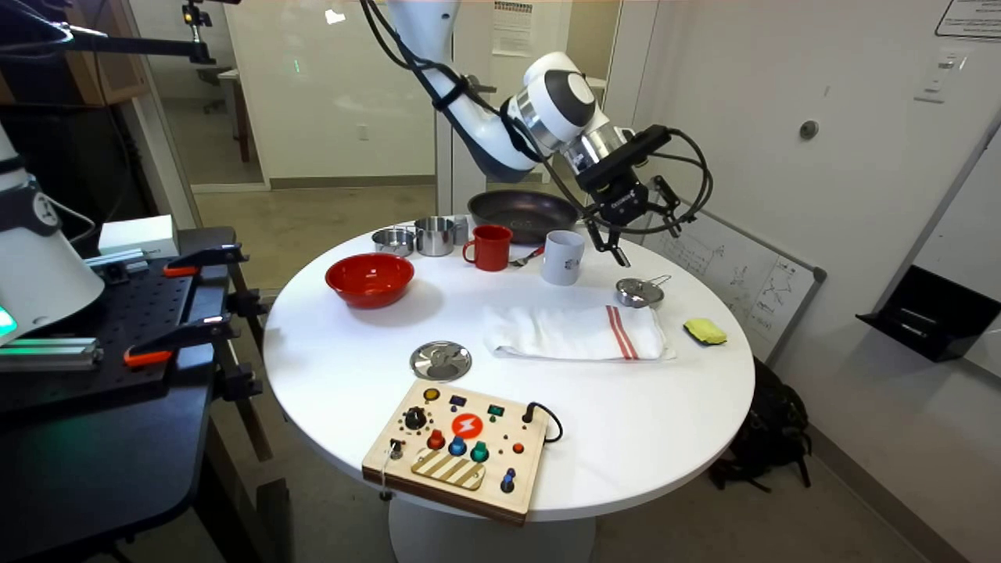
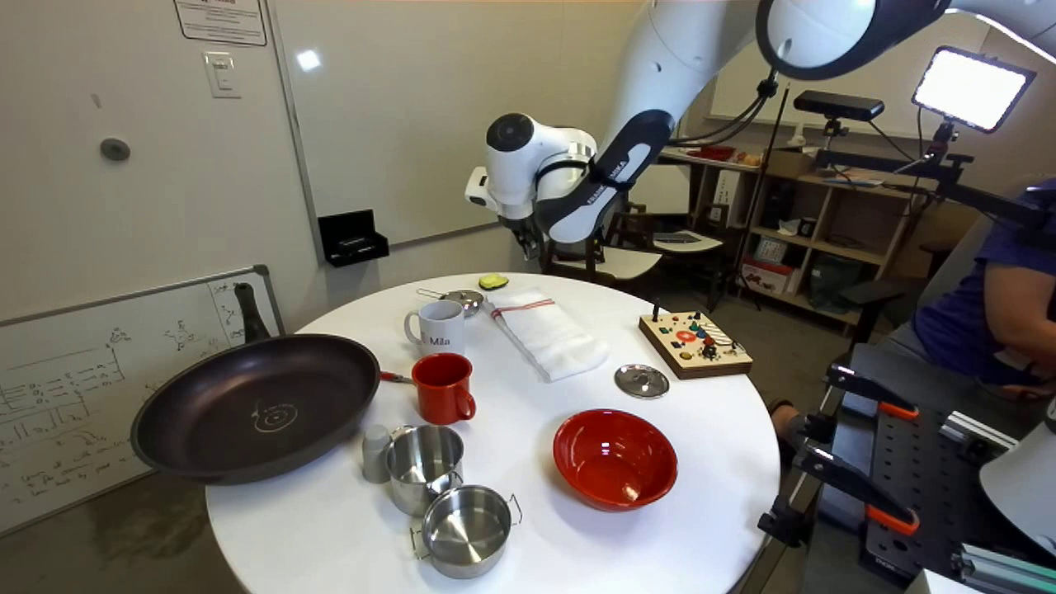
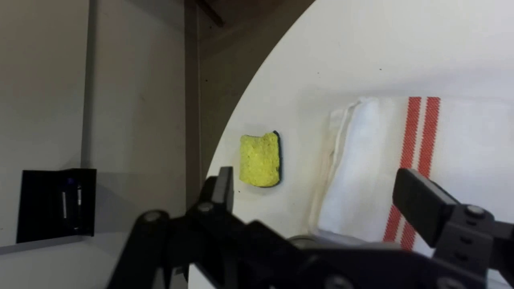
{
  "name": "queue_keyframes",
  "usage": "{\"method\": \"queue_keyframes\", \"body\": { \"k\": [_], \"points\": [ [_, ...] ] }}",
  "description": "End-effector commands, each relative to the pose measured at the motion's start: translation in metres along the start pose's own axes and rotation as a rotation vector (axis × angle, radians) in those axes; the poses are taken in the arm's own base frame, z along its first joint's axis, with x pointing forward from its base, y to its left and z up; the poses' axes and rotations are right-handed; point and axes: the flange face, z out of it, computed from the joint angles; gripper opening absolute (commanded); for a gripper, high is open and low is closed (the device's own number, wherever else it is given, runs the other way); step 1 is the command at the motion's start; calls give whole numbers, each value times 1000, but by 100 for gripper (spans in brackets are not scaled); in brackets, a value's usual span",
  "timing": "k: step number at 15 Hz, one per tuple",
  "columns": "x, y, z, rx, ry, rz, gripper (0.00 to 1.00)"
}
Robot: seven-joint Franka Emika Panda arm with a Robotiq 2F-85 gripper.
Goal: Unfold the red and white towel once
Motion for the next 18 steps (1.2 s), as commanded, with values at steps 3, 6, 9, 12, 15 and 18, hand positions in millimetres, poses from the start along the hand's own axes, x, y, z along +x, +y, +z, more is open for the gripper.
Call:
{"method": "queue_keyframes", "body": {
  "k": [3, 6, 9, 12, 15, 18],
  "points": [
    [-24, -11, -76, 167, 103, 30, 100],
    [-51, -23, -104, 273, 75, 113, 100],
    [-82, -38, -132, 364, 81, 179, 100],
    [-112, -54, -163, 396, 113, 252, 100],
    [-144, -73, -195, 401, 128, 308, 100],
    [-171, -94, -228, 359, 180, 373, 100]
  ]
}}
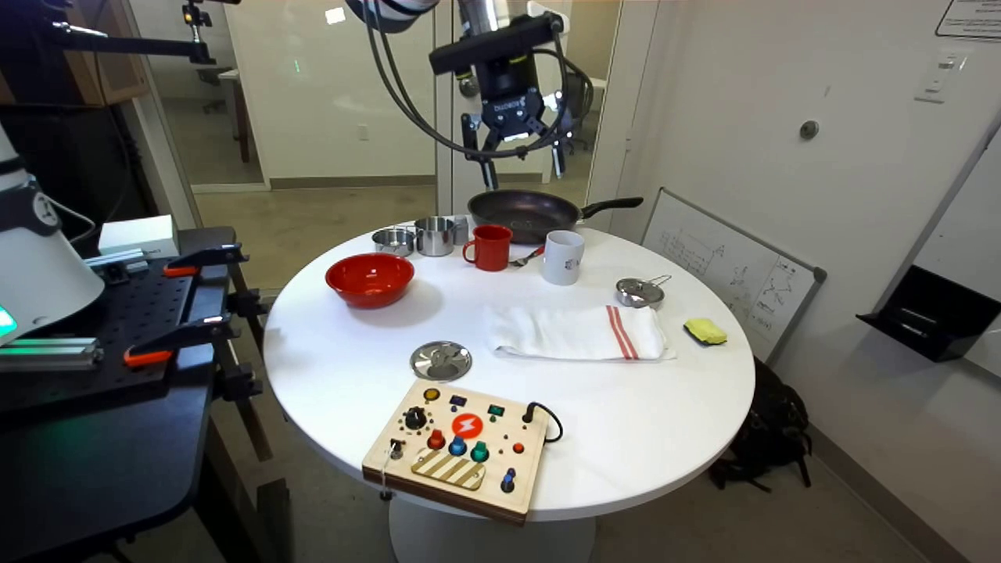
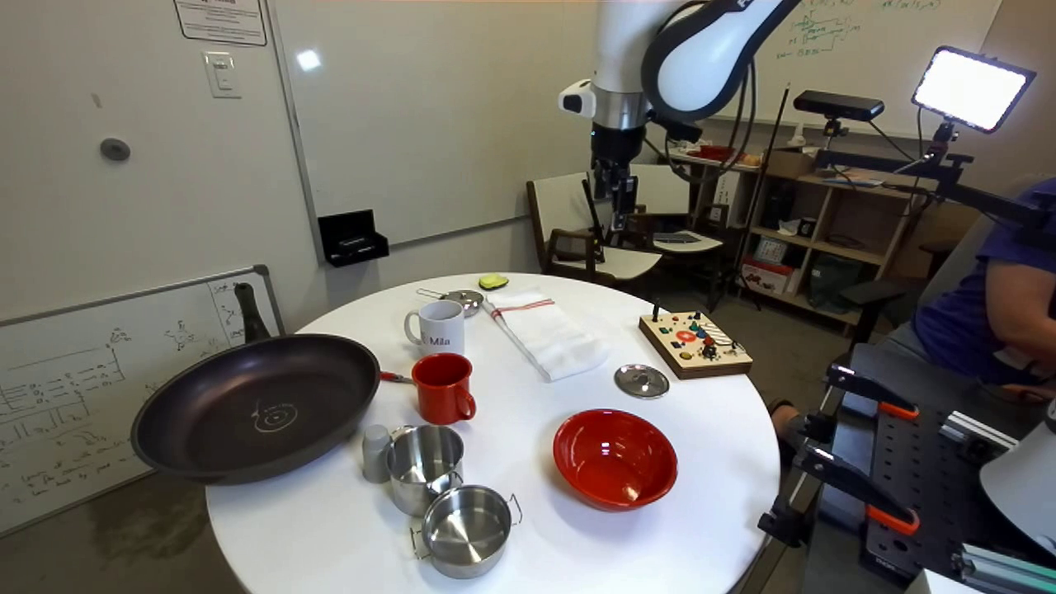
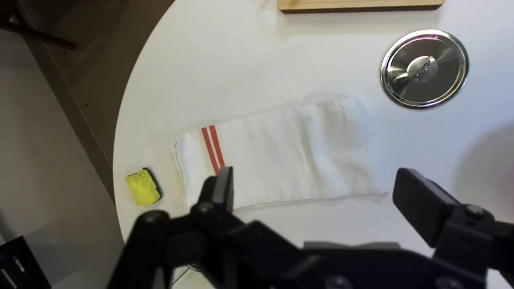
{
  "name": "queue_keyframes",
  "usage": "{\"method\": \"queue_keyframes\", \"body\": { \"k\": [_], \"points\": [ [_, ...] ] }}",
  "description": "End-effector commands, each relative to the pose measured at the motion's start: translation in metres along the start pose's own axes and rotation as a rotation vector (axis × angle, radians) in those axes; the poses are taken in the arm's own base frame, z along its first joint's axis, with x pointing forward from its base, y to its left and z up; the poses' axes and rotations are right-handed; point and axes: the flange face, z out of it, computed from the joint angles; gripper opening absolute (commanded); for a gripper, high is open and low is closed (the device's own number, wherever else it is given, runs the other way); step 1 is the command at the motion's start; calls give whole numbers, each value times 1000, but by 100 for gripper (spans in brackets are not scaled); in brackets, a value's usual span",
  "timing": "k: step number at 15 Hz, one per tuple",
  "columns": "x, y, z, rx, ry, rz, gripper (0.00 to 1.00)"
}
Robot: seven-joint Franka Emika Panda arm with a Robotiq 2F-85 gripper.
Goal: Unfold the red and white towel once
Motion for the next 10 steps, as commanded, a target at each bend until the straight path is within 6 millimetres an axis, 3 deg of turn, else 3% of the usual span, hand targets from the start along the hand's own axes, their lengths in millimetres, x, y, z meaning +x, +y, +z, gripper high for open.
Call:
{"method": "queue_keyframes", "body": {
  "k": [1, 5, 6, 10],
  "points": [
    [-45, -42, -39, -19, 105, 46, 100],
    [-66, -83, -49, 82, 198, 149, 100],
    [-53, -61, -40, 48, 150, 130, 100],
    [-55, -65, -42, 54, 153, 127, 100]
  ]
}}
